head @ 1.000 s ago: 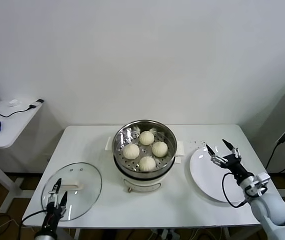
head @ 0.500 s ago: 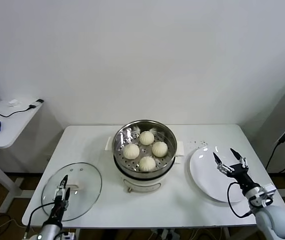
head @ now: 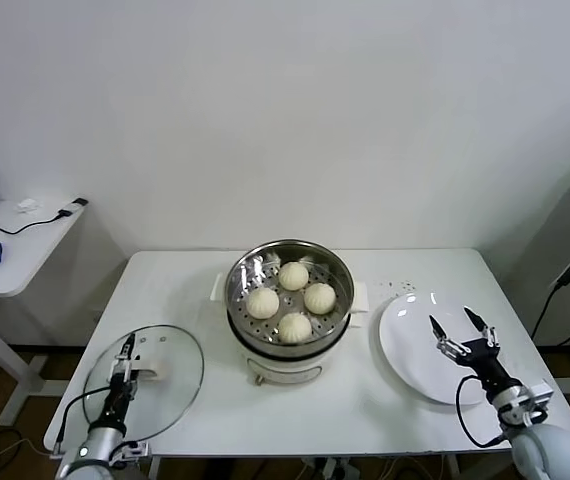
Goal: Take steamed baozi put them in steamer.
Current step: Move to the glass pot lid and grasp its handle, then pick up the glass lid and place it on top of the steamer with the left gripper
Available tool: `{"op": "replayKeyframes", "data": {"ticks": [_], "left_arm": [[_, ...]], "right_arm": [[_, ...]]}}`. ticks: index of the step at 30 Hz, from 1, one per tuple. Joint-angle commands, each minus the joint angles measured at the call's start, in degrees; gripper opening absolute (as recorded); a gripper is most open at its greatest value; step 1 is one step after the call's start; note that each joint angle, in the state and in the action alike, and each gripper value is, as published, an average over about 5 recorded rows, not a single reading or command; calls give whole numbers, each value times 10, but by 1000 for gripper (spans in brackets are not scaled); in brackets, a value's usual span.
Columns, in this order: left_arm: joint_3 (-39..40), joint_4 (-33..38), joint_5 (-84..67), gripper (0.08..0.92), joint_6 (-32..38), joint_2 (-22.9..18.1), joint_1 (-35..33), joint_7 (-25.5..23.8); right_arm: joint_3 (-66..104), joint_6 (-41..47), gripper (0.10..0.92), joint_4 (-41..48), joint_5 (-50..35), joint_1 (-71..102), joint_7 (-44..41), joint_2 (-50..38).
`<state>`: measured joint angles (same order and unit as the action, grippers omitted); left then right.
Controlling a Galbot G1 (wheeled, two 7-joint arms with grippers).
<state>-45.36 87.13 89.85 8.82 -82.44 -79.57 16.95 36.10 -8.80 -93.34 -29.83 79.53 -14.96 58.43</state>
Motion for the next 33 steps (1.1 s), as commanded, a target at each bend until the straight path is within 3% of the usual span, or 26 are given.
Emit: {"op": "replayKeyframes", "data": {"ticks": [1, 13, 21, 26, 33], "left_arm": [[2, -35, -10, 749, 16, 6, 23, 13], [-1, -40, -28, 403, 31, 4, 26, 10], [5, 33, -75, 180, 20, 10, -7, -12], [5, 115, -113, 150, -15, 24, -49, -37], [14, 273, -154, 150, -137, 66, -119, -93]], "right_arm": [[5, -4, 823, 6, 17, 5, -4, 7], [15, -8, 823, 14, 22, 8, -7, 10], [16, -8, 823, 19, 27, 4, -8, 9], [16, -9, 823, 25, 28, -4, -7, 7], [12, -7, 823, 32, 29, -18, -6, 0]]}}
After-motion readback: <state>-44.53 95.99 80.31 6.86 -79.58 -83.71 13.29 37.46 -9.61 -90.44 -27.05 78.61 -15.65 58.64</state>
